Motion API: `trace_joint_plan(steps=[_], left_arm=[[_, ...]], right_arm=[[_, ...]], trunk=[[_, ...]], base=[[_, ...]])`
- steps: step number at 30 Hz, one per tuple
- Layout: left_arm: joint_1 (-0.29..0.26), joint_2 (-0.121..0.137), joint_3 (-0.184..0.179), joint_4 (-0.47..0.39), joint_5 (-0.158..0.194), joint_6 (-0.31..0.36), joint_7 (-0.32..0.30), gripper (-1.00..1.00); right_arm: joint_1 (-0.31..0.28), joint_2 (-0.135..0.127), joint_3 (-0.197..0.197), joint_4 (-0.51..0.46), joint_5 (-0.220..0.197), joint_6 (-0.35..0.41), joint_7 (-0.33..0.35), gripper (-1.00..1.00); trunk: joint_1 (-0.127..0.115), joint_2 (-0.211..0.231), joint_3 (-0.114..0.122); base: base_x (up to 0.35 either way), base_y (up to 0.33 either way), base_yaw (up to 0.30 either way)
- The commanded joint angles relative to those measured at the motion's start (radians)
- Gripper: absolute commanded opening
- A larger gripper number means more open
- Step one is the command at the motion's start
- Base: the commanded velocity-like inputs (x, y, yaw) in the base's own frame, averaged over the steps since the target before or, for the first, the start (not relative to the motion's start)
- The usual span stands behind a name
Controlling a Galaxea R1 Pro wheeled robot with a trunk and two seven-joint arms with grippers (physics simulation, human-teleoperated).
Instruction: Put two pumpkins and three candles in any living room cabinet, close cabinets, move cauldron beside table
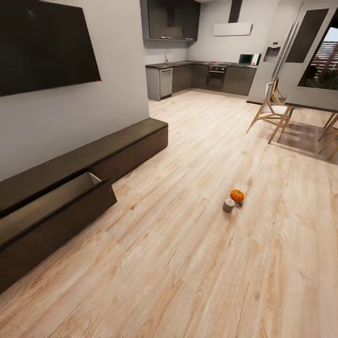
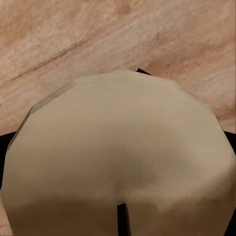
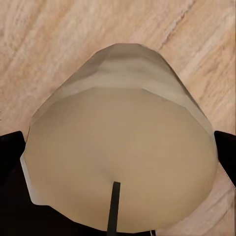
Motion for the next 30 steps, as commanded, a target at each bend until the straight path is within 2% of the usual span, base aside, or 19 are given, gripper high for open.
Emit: trace_joint_plan(steps=[1,30], left_arm=[[0.000,0.000,0.001,0.000,0.000,0.000,0.000,-1.00],[0.000,0.004,0.006,-0.001,0.005,-0.002,0.002,-1.00]], right_arm=[[0.000,0.000,0.000,0.000,0.000,0.000,0.000,-1.00],[0.000,0.001,0.001,0.001,0.005,0.000,0.000,-1.00]], trunk=[[0.000,0.000,0.000],[0.000,0.000,0.000]], base=[[0.006,-0.007,0.290],[0.000,0.000,0.290]])
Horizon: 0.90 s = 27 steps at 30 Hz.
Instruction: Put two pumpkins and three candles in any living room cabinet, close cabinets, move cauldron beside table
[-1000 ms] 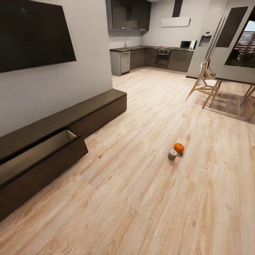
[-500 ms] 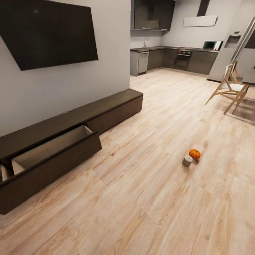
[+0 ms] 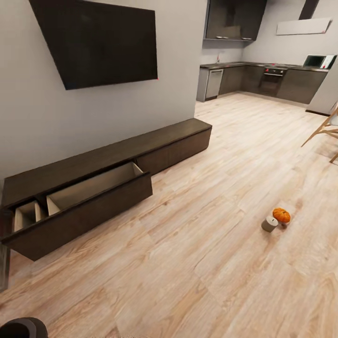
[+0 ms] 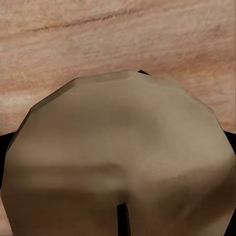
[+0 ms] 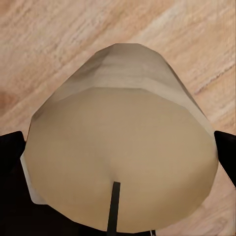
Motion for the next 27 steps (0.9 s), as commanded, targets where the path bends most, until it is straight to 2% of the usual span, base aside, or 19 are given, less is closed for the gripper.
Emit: trace_joint_plan(steps=[1,5,8,27], left_arm=[[0.000,0.000,0.001,-0.001,0.000,-0.010,0.000,-1.00],[0.000,0.000,0.001,-0.003,0.001,-0.099,0.000,-1.00],[0.000,0.000,0.001,-0.003,0.003,-0.118,0.000,-1.00],[0.000,-0.006,0.001,-0.008,0.004,-0.122,-0.001,-1.00]], right_arm=[[0.000,0.000,0.000,0.000,0.000,0.000,0.000,-1.00],[0.001,0.000,0.000,0.000,0.000,0.000,0.000,-1.00],[0.001,0.000,0.000,0.000,0.000,0.000,0.000,-1.00],[0.001,0.000,0.000,0.000,0.003,0.000,0.000,-1.00]], trunk=[[0.000,0.000,0.000],[0.000,0.000,0.000],[0.000,0.000,0.000],[0.000,0.000,0.000]], base=[[0.000,0.000,0.290],[0.000,0.000,0.290],[0.000,0.000,0.290],[0.000,0.000,0.290]])
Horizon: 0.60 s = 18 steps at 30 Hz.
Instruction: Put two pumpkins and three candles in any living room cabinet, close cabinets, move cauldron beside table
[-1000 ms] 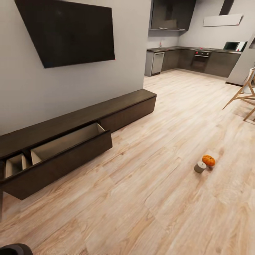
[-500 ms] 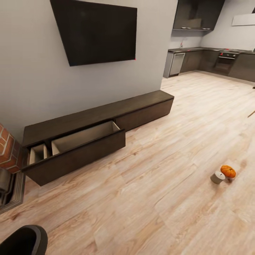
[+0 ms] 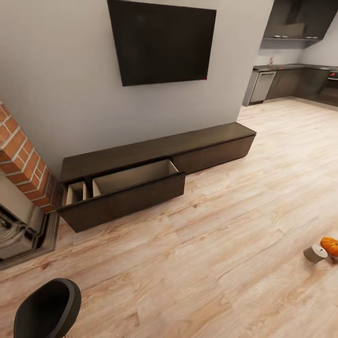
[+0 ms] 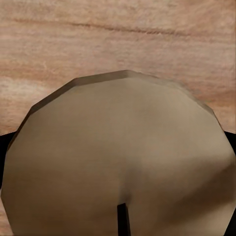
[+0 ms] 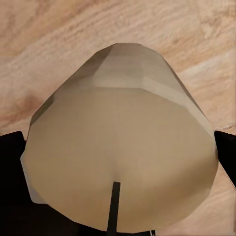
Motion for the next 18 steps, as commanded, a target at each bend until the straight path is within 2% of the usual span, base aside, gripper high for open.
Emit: trace_joint_plan(steps=[1,7,18], left_arm=[[0.000,-0.001,0.000,0.000,0.000,0.000,0.000,-1.00],[0.000,-0.003,-0.001,0.000,-0.001,-0.003,-0.002,-1.00],[0.000,-0.003,-0.001,0.000,-0.003,-0.004,-0.002,-1.00]], right_arm=[[0.000,0.000,0.000,0.000,0.000,0.000,0.000,-1.00],[0.001,0.000,0.000,0.000,0.000,0.000,0.000,-1.00],[0.001,0.000,0.000,0.000,0.000,0.000,0.000,-1.00]], trunk=[[0.000,0.000,0.000],[0.000,0.000,0.000],[0.000,0.000,0.000]], base=[[0.000,0.000,0.290],[0.056,-0.073,0.290],[0.219,-0.223,0.290]])
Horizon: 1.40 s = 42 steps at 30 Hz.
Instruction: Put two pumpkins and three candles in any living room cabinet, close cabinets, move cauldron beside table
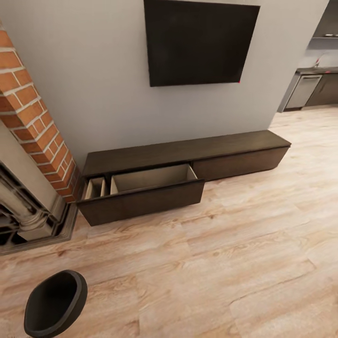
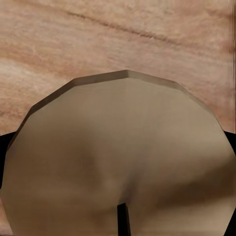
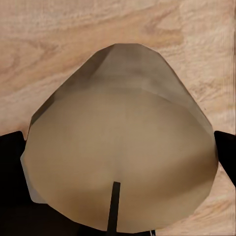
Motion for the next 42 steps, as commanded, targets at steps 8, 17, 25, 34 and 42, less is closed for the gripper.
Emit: trace_joint_plan(steps=[8,17,25,34,42], left_arm=[[0.000,0.000,-0.001,0.000,0.000,0.000,0.000,-1.00],[0.000,0.000,-0.001,0.000,-0.001,0.000,0.000,-1.00],[0.000,0.000,-0.001,0.000,-0.002,0.001,-0.001,-1.00],[0.000,0.000,-0.001,0.000,-0.002,-0.001,-0.002,-1.00],[-0.012,0.004,-0.014,-0.128,-0.017,0.034,-0.014,-1.00]], right_arm=[[-0.001,0.000,0.000,0.000,0.001,0.000,0.000,-1.00],[0.000,0.000,0.000,-0.002,0.001,0.000,0.000,-1.00],[0.000,-0.001,0.000,-0.002,0.000,0.000,0.004,-1.00],[0.000,-0.002,0.000,-0.002,0.001,0.003,0.007,-1.00],[-0.028,-0.011,0.003,-0.154,0.003,0.226,0.010,-1.00]], trunk=[[0.000,0.000,0.000],[0.000,0.000,0.000],[0.000,0.000,0.000],[0.000,0.000,0.000],[0.000,0.000,0.000]], base=[[0.242,-0.235,0.290],[0.253,-0.223,0.290],[0.322,-0.025,0.090],[0.331,0.000,0.001],[0.093,0.000,0.000]])
